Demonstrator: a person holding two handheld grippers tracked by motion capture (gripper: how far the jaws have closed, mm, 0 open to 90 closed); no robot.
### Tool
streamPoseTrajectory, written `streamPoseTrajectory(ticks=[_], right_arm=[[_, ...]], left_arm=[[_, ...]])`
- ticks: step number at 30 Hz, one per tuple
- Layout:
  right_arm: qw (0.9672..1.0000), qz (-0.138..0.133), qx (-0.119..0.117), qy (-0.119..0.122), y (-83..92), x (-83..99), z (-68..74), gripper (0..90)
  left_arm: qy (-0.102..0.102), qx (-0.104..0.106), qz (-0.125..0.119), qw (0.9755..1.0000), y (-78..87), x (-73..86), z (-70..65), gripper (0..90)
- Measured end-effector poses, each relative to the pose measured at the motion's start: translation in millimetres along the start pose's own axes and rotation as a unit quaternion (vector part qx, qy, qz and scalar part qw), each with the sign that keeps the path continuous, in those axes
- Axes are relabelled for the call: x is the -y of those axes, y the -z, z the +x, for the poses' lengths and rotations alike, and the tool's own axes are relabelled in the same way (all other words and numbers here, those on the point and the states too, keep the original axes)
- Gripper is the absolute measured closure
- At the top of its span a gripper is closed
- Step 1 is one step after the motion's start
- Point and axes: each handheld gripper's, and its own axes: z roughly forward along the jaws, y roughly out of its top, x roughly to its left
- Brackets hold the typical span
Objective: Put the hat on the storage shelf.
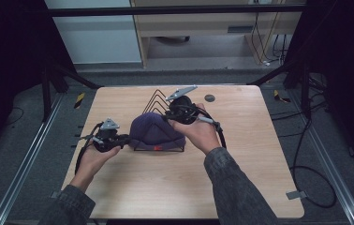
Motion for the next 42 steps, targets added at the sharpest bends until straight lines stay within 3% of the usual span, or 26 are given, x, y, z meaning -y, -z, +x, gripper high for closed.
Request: streamPoseTrajectory(ticks=[5,10,17,21,24,25,28,30,32,36,42], right_arm=[[1.0,-0.002,0.001,0.001,2.5,1.4,0.0,74.8],[1.0,-0.006,0.003,-0.002,8.1,6.3,1.4,74.1],[0.9996,-0.019,0.007,-0.021,19.9,18.7,-0.4,71.6],[0.9994,-0.023,0.011,-0.024,22.1,21.0,-0.6,68.5],[0.9993,-0.024,0.016,-0.025,24.0,21.9,0.1,53.7],[0.9989,-0.025,0.026,-0.03,25.5,22.1,-0.3,45.2],[0.9981,-0.029,0.034,-0.042,27.9,23.8,-3.6,35.3],[0.9974,-0.035,0.042,-0.048,30.2,25.7,-6.4,29.3],[0.9969,-0.038,0.048,-0.049,31.2,27.0,-7.7,26.2],[0.995,-0.053,0.068,-0.05,41.5,33.3,-13.0,15.4],[0.9943,-0.059,0.071,-0.053,54.4,44.4,-20.1,11.4]], left_arm=[[-0.005,-0.001,0.005,1.0,2.4,5.3,-0.6,71.8],[-0.002,-0.007,-0.007,1.0,10.3,7.9,-3.0,68.1],[0.02,-0.037,-0.018,0.999,22.4,20.1,-7.1,46.7],[0.042,-0.058,-0.033,0.9969,30.3,28.9,-6.5,41.1],[0.05,-0.065,-0.04,0.9958,32.4,36.3,-5.4,31.7],[0.046,-0.074,-0.036,0.9955,32.4,42.3,-4.4,24.6],[0.037,-0.087,-0.021,0.9953,31.5,49.6,-2.2,16.0],[0.065,-0.08,-0.022,0.9944,30.6,57.6,1.5,11.6],[0.07,-0.078,-0.024,0.9942,30.8,58.9,1.7,10.3],[0.056,-0.08,-0.012,0.9951,29.8,62.6,1.3,7.0],[0.051,-0.072,0.003,0.9961,24.5,66.4,3.1,6.3]])
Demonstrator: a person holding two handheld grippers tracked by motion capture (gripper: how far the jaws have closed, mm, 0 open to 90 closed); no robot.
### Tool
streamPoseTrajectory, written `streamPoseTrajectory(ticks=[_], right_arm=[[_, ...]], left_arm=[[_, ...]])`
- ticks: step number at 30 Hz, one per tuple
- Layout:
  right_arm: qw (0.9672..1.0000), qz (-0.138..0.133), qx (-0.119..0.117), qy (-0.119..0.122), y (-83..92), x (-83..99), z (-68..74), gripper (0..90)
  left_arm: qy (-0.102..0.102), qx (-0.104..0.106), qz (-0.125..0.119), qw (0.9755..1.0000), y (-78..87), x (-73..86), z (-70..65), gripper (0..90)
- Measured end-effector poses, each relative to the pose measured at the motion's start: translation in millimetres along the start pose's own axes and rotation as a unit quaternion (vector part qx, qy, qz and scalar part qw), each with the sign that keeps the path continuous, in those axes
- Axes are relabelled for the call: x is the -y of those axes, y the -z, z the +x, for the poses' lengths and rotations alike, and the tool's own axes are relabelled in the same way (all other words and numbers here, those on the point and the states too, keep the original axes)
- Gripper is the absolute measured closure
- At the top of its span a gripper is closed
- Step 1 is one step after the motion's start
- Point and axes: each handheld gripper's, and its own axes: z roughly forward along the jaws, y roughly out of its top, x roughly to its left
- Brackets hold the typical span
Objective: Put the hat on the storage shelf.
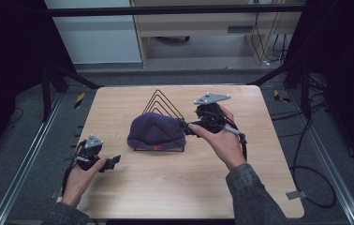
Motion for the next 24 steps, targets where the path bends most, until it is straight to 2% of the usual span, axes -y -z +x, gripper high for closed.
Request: streamPoseTrajectory(ticks=[5,7,9,11,12,15,16,17,18,20,24], right_arm=[[0.9999,0.007,0.011,-0.01,13.4,28.5,-19.1,10.1],[0.9992,0.022,0.01,-0.032,18.2,48.2,-30.2,12.4],[0.999,0.025,0.01,-0.035,18.5,53.2,-32.4,12.4],[0.9981,0.042,0.013,-0.042,18.7,74.6,-39.3,11.3],[0.9979,0.045,0.013,-0.045,18.6,79.3,-41.2,11.2],[0.9965,0.055,0.02,-0.059,18.2,98.0,-49.7,14.1],[0.9965,0.055,0.02,-0.059,18.2,98.0,-49.7,14.1],[0.9953,0.066,0.028,-0.066,17.7,110.1,-55.5,15.4],[0.9953,0.066,0.028,-0.066,17.7,110.1,-55.5,15.4],[0.9932,0.077,0.037,-0.079,15.9,127.8,-64.2,15.6],[0.9912,0.089,0.046,-0.087,12.9,141.3,-70.1,14.7]], left_arm=[[0.002,0.001,0.003,1.0,-1.9,1.6,1.3,6.0],[-0.001,0.005,0.003,1.0,-3.3,2.0,0.6,5.9],[-0.003,0.004,0.005,1.0,-4.3,2.0,0.1,5.8],[-0.008,0.004,0.007,0.9999,-5.2,2.4,-0.9,5.5],[-0.015,0.005,0.01,0.9998,-5.5,2.9,-0.7,5.2],[-0.015,0.007,0.015,0.9997,-8.4,4.4,0.9,4.8],[-0.015,0.007,0.015,0.9997,-8.4,4.4,0.9,4.8],[-0.013,0.008,0.02,0.9997,-9.6,5.0,1.2,4.8],[-0.013,0.007,0.026,0.9996,-10.5,5.3,1.7,4.8],[-0.015,0.005,0.034,0.9993,-11.9,5.8,1.4,4.9],[-0.011,0.002,0.041,0.9991,-12.9,6.5,1.1,4.9]])
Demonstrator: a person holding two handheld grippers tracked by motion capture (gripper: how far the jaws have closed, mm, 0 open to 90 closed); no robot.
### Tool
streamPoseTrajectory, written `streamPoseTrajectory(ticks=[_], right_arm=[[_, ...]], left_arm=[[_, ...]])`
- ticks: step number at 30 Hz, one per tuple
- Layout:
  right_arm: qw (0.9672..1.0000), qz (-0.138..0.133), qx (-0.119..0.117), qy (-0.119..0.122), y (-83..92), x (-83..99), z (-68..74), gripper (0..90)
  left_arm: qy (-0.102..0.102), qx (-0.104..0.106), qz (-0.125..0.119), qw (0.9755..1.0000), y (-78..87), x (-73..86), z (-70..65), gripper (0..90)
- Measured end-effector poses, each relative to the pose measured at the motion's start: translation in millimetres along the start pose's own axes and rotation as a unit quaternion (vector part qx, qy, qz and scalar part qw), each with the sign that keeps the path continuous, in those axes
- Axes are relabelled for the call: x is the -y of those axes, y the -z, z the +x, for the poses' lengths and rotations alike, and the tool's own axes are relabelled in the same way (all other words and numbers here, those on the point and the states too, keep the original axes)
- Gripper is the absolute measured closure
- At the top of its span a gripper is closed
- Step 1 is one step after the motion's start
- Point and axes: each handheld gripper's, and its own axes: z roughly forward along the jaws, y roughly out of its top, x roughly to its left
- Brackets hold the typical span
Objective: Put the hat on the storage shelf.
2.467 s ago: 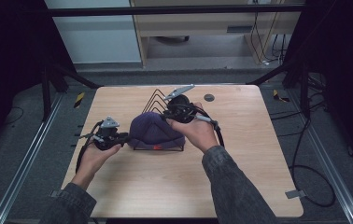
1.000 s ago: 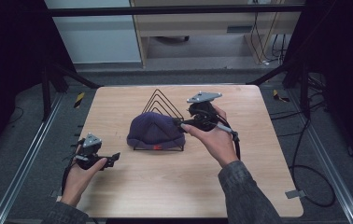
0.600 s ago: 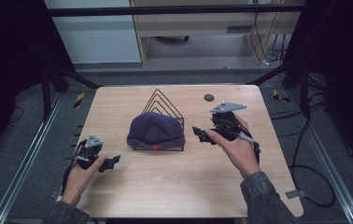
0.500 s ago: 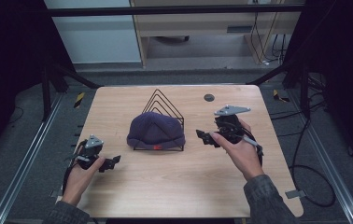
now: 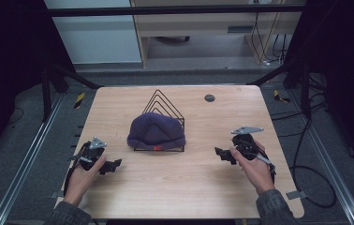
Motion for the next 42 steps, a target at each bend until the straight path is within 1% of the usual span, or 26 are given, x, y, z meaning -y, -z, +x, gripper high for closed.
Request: streamPoseTrajectory(ticks=[3,6,8,11,13,18,19,20,26,27,30,31,35,36,38,40,41,42], right_arm=[[1.0,0.001,0.005,-0.006,-4.3,9.4,-5.9,14.7],[0.9999,0.008,0.006,-0.006,-8.2,15.8,-9.2,14.6],[0.9998,0.014,0.007,-0.014,-12.2,21.4,-11.1,14.6],[0.9997,0.016,0.01,-0.018,-16.0,25.4,-13.0,14.4],[0.9995,0.012,0.014,-0.024,-17.6,27.2,-14.1,14.4],[0.9992,0.014,0.019,-0.032,-21.5,30.4,-17.1,13.9],[0.9991,0.016,0.018,-0.035,-22.6,31.2,-17.4,13.8],[0.9989,0.018,0.017,-0.038,-23.8,32.0,-17.4,13.7],[0.9986,0.032,0.021,-0.035,-29.6,34.8,-16.8,12.9],[0.9982,0.042,0.021,-0.038,-31.3,35.4,-15.6,12.8],[0.998,0.045,0.023,-0.038,-34.0,37.0,-15.2,12.5],[0.9983,0.037,0.026,-0.037,-34.7,38.2,-15.1,12.4],[0.9983,0.028,0.032,-0.039,-35.3,40.4,-13.3,12.1],[0.9984,0.021,0.042,-0.031,-36.0,42.5,-11.2,12.1],[0.9982,0.016,0.053,-0.022,-37.0,44.7,-8.4,11.8],[0.9976,0.013,0.068,-0.001,-39.1,47.3,-3.7,10.7],[0.9976,0.013,0.068,-0.001,-39.1,47.3,-3.7,10.7],[0.9972,0.01,0.074,0.007,-40.1,49.1,-1.1,9.6]], left_arm=[[0.002,0.001,0.006,1.0,-1.0,0.6,0.7,4.9],[0.004,0.002,0.012,0.9999,-2.1,1.0,1.1,4.8],[0.004,0.001,0.018,0.9998,-3.3,1.3,0.7,4.8],[0.006,0.003,0.023,0.9997,-5.2,1.8,0.1,4.8],[0.006,0.007,0.03,0.9995,-6.7,2.3,-0.3,4.9],[0.005,0.01,0.042,0.9991,-10.1,3.2,-0.8,4.8],[0.008,0.01,0.044,0.9989,-11.1,3.6,-1.6,4.9],[0.006,0.011,0.046,0.9989,-11.8,3.9,-1.6,4.8],[0.003,0.012,0.047,0.9988,-12.4,3.9,-2.3,3.6],[0.0,0.01,0.049,0.9987,-12.3,3.9,-2.5,3.2],[-0.002,0.008,0.05,0.9987,-12.8,4.0,-3.8,2.6],[-0.002,0.008,0.049,0.9988,-12.9,4.1,-3.9,2.4],[-0.001,0.008,0.048,0.9988,-13.1,4.3,-4.1,2.3],[0.0,0.008,0.048,0.9988,-13.2,4.4,-4.3,2.1],[-0.001,0.009,0.048,0.9988,-13.2,4.4,-4.3,1.9],[-0.002,0.009,0.048,0.9988,-13.4,4.4,-4.3,1.6],[-0.002,0.009,0.048,0.9988,-13.4,4.4,-4.3,1.5],[-0.003,0.011,0.049,0.9987,-13.4,4.4,-4.1,1.5]])
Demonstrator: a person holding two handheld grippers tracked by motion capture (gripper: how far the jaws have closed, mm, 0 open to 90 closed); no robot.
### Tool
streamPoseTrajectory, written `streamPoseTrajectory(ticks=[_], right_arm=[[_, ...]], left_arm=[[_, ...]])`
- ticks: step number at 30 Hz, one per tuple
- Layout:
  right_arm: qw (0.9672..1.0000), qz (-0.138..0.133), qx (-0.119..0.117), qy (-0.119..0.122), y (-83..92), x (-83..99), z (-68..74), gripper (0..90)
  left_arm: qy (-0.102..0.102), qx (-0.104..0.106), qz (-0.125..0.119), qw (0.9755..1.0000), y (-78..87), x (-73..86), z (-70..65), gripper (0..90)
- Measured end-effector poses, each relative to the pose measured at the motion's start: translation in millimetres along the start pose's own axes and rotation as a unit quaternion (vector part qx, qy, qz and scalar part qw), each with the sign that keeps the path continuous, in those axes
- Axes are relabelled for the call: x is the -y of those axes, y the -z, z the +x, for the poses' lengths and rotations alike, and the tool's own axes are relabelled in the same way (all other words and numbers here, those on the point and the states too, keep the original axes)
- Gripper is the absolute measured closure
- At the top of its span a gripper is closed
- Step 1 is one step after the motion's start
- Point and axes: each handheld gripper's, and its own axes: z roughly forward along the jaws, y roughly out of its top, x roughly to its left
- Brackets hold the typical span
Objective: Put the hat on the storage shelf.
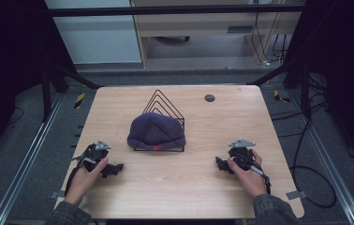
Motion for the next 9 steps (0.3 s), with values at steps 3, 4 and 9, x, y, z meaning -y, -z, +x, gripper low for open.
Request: streamPoseTrajectory(ticks=[3,4,9], right_arm=[[0.9999,-0.013,0.004,-0.004,-0.3,2.9,1.5,9.2],[0.9999,-0.012,0.003,-0.003,0.1,3.3,1.7,9.2],[0.9999,-0.012,0.003,-0.006,0.8,3.5,2.3,9.2]], left_arm=[[-0.004,-0.002,-0.001,1.0,0.1,0.5,-0.1,1.0],[-0.003,-0.002,-0.002,1.0,-0.1,0.7,-0.5,0.7],[-0.006,-0.001,-0.002,1.0,-0.5,1.0,-0.6,0.0]])
